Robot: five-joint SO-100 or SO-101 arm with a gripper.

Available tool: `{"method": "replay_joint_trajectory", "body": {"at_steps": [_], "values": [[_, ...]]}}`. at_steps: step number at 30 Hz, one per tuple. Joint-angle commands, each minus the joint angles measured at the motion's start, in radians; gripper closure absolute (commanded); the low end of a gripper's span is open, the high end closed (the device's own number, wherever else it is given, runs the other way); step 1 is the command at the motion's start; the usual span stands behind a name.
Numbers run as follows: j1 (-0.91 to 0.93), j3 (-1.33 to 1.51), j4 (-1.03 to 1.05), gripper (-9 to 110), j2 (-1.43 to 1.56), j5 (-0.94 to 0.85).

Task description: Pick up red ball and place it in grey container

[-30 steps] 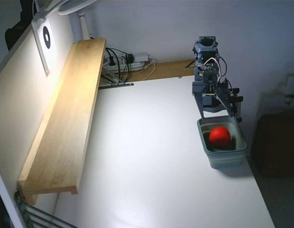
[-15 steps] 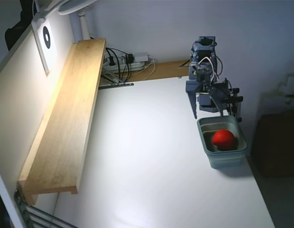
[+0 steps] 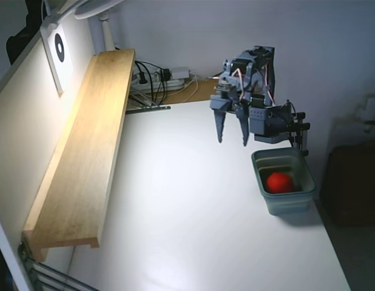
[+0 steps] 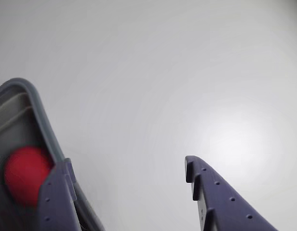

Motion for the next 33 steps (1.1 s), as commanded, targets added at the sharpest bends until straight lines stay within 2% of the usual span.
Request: {"method": "replay_joint_trajectory", "body": {"at_steps": [1,33], "values": [[0.066,-0.057,0.052,76,0.07,0.002],[0.818,-0.134,0.469,97,0.237,0.002]]}}
